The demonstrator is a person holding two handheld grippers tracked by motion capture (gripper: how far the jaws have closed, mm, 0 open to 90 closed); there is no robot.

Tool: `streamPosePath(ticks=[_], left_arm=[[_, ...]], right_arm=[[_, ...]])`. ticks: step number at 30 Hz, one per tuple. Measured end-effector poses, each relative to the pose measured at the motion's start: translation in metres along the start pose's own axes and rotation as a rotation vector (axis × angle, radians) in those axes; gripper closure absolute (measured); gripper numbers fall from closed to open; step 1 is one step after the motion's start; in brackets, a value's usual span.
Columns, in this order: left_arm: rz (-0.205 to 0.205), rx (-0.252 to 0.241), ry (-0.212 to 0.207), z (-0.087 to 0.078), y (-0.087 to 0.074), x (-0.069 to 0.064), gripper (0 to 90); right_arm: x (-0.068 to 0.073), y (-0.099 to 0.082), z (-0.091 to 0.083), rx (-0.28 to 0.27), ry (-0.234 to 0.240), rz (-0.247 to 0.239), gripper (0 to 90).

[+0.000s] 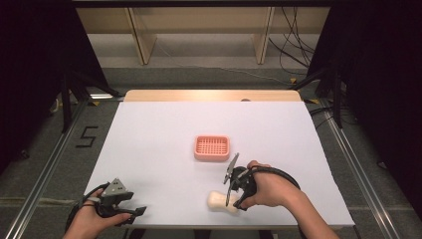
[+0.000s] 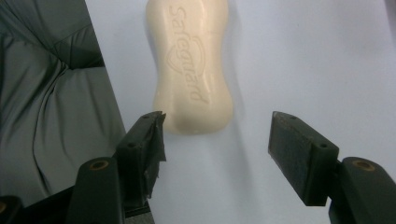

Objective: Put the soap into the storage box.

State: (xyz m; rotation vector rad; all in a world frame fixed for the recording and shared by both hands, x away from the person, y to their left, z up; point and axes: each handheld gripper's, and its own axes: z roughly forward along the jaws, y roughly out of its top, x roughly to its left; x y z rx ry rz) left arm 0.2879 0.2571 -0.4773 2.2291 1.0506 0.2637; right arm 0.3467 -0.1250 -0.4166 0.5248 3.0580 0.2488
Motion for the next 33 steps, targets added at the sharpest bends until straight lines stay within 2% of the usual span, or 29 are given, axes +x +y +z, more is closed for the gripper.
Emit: streamPosePath(ticks=[2,6,7,8,11,12,14,15,16,18,19,20,21,22,23,24,25,26,27,28,29,31,33], left_arm=[[0.019,-0.001,-0.006,-0.001,0.001,0.000,28.4],[0.020,0.000,-0.005,-0.001,0.001,0.000,28.4],[0.023,0.002,-0.008,-0.001,0.001,0.000,28.4],[0.022,0.005,-0.006,-0.001,0.001,0.000,28.4],[0.021,0.003,-0.011,-0.001,0.001,0.001,28.4],[0.011,0.003,-0.013,-0.001,0.001,0.001,28.4],[0.005,0.004,-0.014,-0.001,0.001,0.001,28.4],[0.008,0.001,-0.021,-0.001,0.001,0.000,28.4],[0.023,-0.007,-0.009,-0.001,0.001,0.000,28.4],[0.022,-0.006,-0.011,-0.001,0.001,0.000,28.5],[0.023,-0.006,-0.011,-0.001,0.001,0.000,28.4],[0.023,-0.005,-0.012,-0.001,0.001,0.000,28.4],[0.023,-0.005,-0.013,-0.001,0.001,0.000,28.4],[0.023,-0.005,-0.013,-0.001,0.001,0.000,28.4],[0.023,-0.006,-0.014,-0.001,0.001,0.000,28.5],[0.023,-0.006,-0.014,-0.001,0.001,0.000,28.4],[0.021,-0.007,-0.013,-0.001,0.002,0.000,28.4],[0.022,-0.008,-0.013,-0.001,0.002,0.000,28.5],[0.021,-0.007,-0.013,-0.001,0.002,0.000,28.4],[0.021,-0.007,-0.013,-0.001,0.002,0.000,28.4],[0.022,-0.007,-0.014,-0.001,0.002,0.000,28.4],[0.022,-0.007,-0.014,-0.001,0.001,0.000,28.4],[0.022,-0.006,-0.014,-0.001,0.001,0.000,28.4]], right_arm=[[-0.001,0.005,0.002,-0.003,0.004,-0.043,36.5],[-0.001,0.010,0.004,0.005,0.007,-0.035,36.4],[-0.002,0.014,0.005,-0.005,0.006,-0.070,36.0],[-0.002,0.014,0.005,0.001,0.006,-0.060,35.9],[-0.002,0.019,0.008,0.005,0.010,-0.082,35.8],[-0.001,0.020,0.008,0.008,0.009,-0.071,35.8],[-0.002,0.022,0.010,0.009,0.010,-0.083,35.8],[0.000,0.025,0.011,0.032,0.023,-0.076,35.8],[0.001,0.026,0.012,0.035,0.022,-0.078,35.8],[0.003,0.027,0.013,0.041,0.026,-0.065,35.9],[0.001,0.029,0.015,0.037,0.025,-0.093,35.9],[0.003,0.030,0.016,0.047,0.028,-0.076,36.1],[0.002,0.031,0.017,0.044,0.034,-0.095,36.2],[0.004,0.032,0.018,0.047,0.032,-0.085,36.4],[0.007,0.033,0.018,0.053,0.039,-0.047,36.5],[0.007,0.033,0.018,0.053,0.039,-0.047,36.5],[0.004,0.034,0.021,0.050,0.040,-0.096,37.0],[0.003,0.035,0.022,0.050,0.044,-0.120,37.1],[0.006,0.036,0.022,0.058,0.045,-0.092,37.2],[0.006,0.036,0.022,0.058,0.045,-0.092,37.2],[0.004,0.037,0.025,0.051,0.052,-0.142,37.5],[0.007,0.038,0.026,0.071,0.046,-0.105,37.7],[0.005,0.040,0.029,0.071,0.053,-0.134,38.0]])
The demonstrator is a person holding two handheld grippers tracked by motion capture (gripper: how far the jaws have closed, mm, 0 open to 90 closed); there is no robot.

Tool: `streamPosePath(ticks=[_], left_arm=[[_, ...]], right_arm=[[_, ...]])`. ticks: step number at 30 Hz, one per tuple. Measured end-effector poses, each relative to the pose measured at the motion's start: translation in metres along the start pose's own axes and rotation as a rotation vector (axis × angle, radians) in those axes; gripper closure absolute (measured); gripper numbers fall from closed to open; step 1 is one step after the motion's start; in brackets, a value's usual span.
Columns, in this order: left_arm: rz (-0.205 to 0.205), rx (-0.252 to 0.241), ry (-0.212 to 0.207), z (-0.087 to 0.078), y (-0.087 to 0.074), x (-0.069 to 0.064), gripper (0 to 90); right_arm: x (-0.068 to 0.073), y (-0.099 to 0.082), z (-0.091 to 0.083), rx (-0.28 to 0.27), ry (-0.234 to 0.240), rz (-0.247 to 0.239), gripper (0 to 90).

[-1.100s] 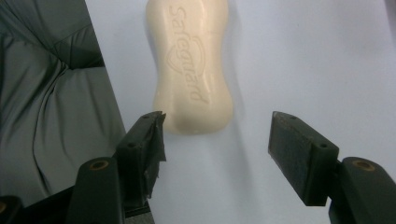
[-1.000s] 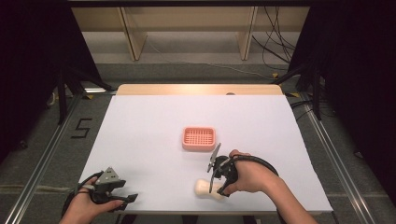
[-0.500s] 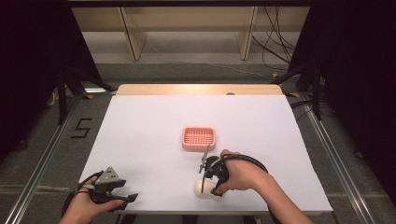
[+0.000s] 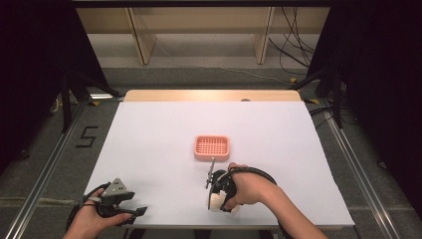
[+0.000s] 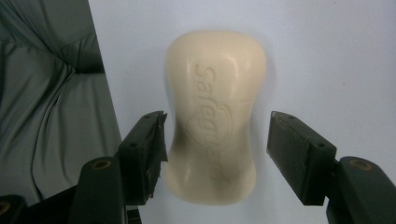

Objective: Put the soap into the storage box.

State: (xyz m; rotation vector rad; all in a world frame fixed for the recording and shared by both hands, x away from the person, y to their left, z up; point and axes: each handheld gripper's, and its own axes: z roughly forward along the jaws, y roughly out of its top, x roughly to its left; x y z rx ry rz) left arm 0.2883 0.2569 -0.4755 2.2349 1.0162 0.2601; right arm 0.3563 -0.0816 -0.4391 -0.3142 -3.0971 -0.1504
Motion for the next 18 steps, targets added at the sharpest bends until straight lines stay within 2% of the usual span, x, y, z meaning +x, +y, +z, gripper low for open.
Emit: streamPosePath(ticks=[2,3,4,5,6,7,8,10,11,12,14,16,17,18], left_arm=[[0.000,0.000,0.000,0.000,0.000,0.000,28.4],[0.000,0.000,-0.001,0.000,0.000,0.000,28.4],[0.001,0.000,-0.001,0.000,0.000,0.000,28.4],[0.000,0.000,-0.002,0.000,0.000,0.000,28.4],[0.001,0.001,-0.002,0.000,0.000,0.000,28.4],[0.001,0.001,-0.002,0.000,0.000,0.000,28.4],[0.001,0.001,-0.003,0.000,0.000,0.000,28.4],[0.000,-0.002,-0.002,0.000,0.000,0.000,28.5],[0.001,-0.002,-0.003,0.000,0.000,0.000,28.5],[0.004,0.006,-0.001,0.000,0.000,0.000,28.5],[0.004,0.003,-0.003,0.000,0.000,0.000,28.4],[0.002,0.000,-0.005,0.000,0.000,0.000,28.5],[0.005,0.001,-0.006,0.000,0.000,0.000,28.5],[0.005,0.001,-0.006,0.000,0.000,0.000,28.5]], right_arm=[[0.001,0.001,0.001,0.007,-0.001,0.017,38.1],[-0.001,0.002,0.005,-0.005,-0.004,-0.030,38.5],[0.000,0.002,0.006,0.007,0.009,0.005,38.7],[-0.001,0.003,0.007,-0.006,-0.003,-0.024,38.9],[-0.002,0.004,0.008,-0.005,-0.001,-0.034,39.0],[0.002,0.005,0.008,0.023,0.004,0.015,39.1],[0.002,0.005,0.009,0.034,0.011,0.028,39.4],[0.001,0.005,0.012,0.033,0.009,0.009,40.1],[-0.002,0.006,0.014,0.017,-0.001,-0.037,40.3],[-0.001,0.006,0.014,0.034,0.005,-0.014,40.7],[-0.001,0.007,0.015,0.045,-0.002,-0.021,41.4],[-0.001,0.007,0.017,0.045,0.010,-0.016,42.0],[-0.001,0.008,0.018,0.041,-0.001,-0.033,42.1],[-0.004,0.008,0.019,0.025,-0.004,-0.070,42.5]])
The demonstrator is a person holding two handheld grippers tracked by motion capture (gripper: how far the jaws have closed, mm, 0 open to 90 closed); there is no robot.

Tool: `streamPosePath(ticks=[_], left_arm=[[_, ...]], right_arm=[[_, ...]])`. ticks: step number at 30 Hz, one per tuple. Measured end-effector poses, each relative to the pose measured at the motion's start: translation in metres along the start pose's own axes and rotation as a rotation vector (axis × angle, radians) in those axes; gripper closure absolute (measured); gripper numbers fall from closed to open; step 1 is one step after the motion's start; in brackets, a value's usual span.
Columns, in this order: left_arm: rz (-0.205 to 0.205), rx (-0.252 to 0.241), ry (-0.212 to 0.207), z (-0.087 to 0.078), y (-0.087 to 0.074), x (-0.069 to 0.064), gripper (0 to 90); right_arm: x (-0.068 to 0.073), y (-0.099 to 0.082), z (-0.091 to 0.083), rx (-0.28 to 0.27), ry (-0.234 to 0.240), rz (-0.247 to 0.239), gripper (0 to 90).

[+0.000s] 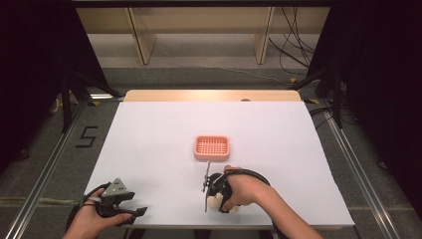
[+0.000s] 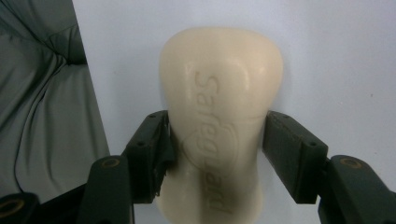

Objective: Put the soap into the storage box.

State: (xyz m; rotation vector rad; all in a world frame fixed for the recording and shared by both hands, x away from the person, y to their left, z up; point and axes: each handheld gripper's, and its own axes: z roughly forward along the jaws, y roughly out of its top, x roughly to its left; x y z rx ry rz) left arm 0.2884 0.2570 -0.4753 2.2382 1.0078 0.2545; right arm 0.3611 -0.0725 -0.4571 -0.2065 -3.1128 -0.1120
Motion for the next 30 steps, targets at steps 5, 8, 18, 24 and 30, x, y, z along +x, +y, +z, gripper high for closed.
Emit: streamPosePath(ticks=[5,8,18,24,30], left_arm=[[-0.015,-0.001,0.003,0.0011,-0.0002,-0.0008,28.6],[-0.012,0.005,-0.009,0.0002,0.0000,-0.0003,28.6],[-0.015,-0.006,-0.007,-0.0011,-0.0002,0.0009,28.7],[-0.009,0.004,-0.020,-0.0005,0.0000,-0.0001,28.7],[-0.009,0.004,-0.008,-0.0006,-0.0001,0.0002,28.7]], right_arm=[[-0.0006,0.0016,0.0016,0.007,0.000,-0.017,44.3],[0.0032,0.0016,0.0010,0.032,0.023,0.053,44.9],[0.0030,0.0022,-0.0003,0.034,0.007,0.032,50.1],[0.0024,0.0009,-0.0010,0.024,0.005,0.043,50.4],[0.0018,-0.0002,-0.0016,0.028,0.015,0.058,50.5]])
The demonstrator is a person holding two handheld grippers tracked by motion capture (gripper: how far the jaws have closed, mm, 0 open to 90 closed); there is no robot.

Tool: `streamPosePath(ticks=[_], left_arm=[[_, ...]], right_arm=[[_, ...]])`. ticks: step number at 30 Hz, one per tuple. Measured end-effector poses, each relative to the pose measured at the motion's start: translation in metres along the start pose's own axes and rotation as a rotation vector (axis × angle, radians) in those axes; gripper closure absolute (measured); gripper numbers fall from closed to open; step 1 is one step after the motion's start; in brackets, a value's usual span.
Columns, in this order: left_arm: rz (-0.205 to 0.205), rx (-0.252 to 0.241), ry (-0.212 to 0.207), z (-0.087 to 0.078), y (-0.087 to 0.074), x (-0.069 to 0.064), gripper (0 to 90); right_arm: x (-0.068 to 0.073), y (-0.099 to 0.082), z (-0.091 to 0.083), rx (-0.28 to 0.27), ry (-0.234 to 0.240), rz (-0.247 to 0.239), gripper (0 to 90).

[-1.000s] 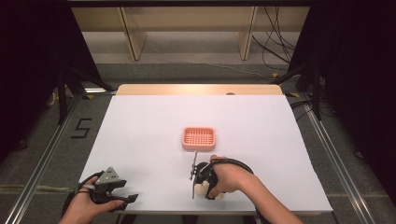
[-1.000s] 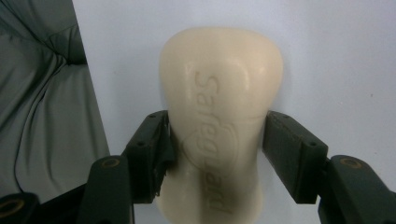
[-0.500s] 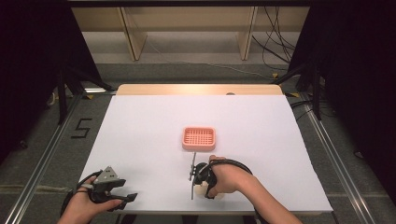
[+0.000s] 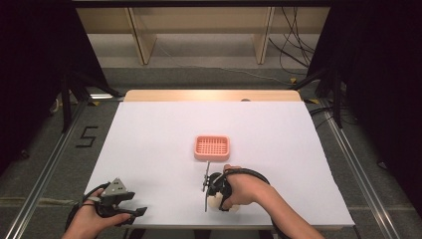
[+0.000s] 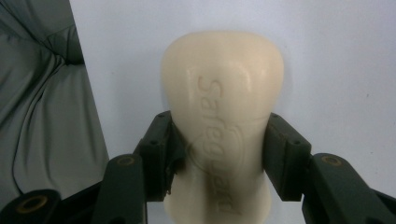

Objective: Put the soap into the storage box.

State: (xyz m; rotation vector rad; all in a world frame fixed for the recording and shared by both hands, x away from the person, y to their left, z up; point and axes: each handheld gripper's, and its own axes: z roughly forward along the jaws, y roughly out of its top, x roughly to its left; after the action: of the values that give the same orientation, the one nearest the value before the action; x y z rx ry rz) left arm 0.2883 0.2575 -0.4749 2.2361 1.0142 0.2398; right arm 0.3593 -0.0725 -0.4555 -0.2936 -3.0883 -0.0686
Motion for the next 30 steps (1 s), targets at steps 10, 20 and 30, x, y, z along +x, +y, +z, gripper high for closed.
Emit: streamPosePath(ticks=[10,20,30], left_arm=[[0.002,0.000,0.001,0.000,0.000,0.000,28.7],[0.013,0.002,0.003,0.000,0.000,0.001,28.7],[0.013,0.001,0.003,0.000,0.000,0.001,28.7]], right_arm=[[-0.002,-0.003,-0.006,0.013,-0.005,-0.002,50.6],[-0.010,-0.004,-0.016,-0.033,-0.032,-0.044,50.6],[-0.017,-0.007,-0.025,-0.057,-0.029,0.006,50.6]])
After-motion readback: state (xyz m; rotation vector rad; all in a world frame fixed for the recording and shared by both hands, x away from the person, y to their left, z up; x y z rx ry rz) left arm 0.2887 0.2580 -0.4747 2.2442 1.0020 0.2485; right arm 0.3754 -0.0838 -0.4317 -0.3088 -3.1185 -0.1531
